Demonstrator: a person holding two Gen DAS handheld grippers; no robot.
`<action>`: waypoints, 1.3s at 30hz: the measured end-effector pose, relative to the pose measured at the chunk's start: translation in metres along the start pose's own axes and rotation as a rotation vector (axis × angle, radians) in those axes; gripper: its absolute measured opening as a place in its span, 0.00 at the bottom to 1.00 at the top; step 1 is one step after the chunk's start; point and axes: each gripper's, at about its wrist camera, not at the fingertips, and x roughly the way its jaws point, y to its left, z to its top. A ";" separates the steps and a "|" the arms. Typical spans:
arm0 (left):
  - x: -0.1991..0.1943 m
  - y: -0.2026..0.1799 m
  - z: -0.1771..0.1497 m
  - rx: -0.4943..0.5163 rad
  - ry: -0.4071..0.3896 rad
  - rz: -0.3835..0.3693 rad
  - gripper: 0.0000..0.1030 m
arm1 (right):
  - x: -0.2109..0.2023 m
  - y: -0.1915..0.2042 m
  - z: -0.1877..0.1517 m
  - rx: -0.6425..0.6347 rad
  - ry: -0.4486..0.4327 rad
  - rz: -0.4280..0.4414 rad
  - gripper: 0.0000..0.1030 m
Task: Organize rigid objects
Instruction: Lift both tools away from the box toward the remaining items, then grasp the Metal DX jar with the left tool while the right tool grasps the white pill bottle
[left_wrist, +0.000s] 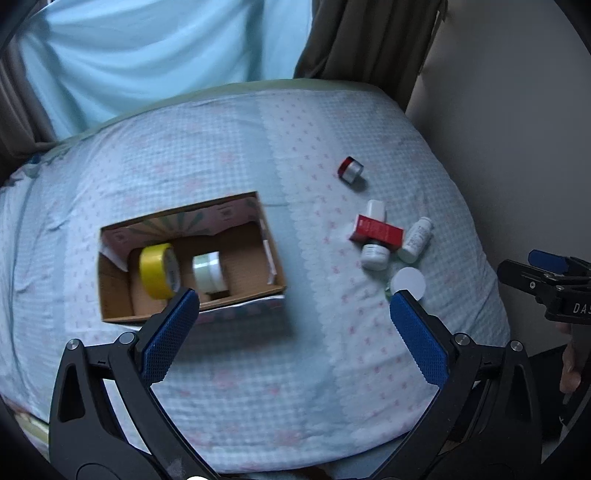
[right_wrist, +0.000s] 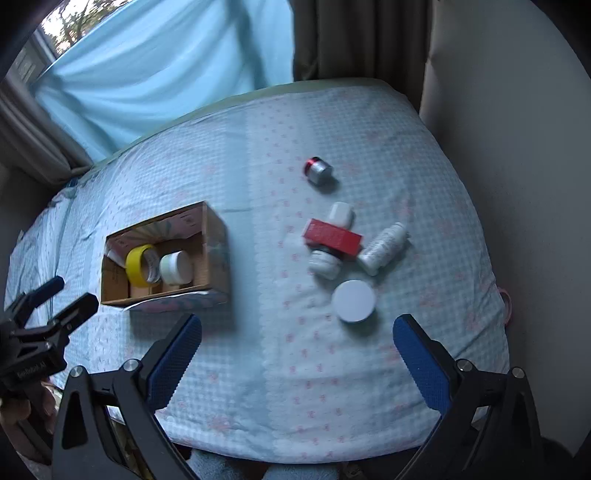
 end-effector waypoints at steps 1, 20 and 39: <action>0.009 -0.016 0.003 0.003 0.011 -0.008 1.00 | 0.004 -0.017 0.006 0.006 0.006 0.001 1.00; 0.206 -0.119 0.037 0.114 0.261 -0.044 1.00 | 0.140 -0.168 0.052 0.462 0.148 0.170 1.00; 0.357 -0.140 0.032 0.161 0.440 -0.078 0.89 | 0.285 -0.193 0.064 0.790 0.316 0.143 0.78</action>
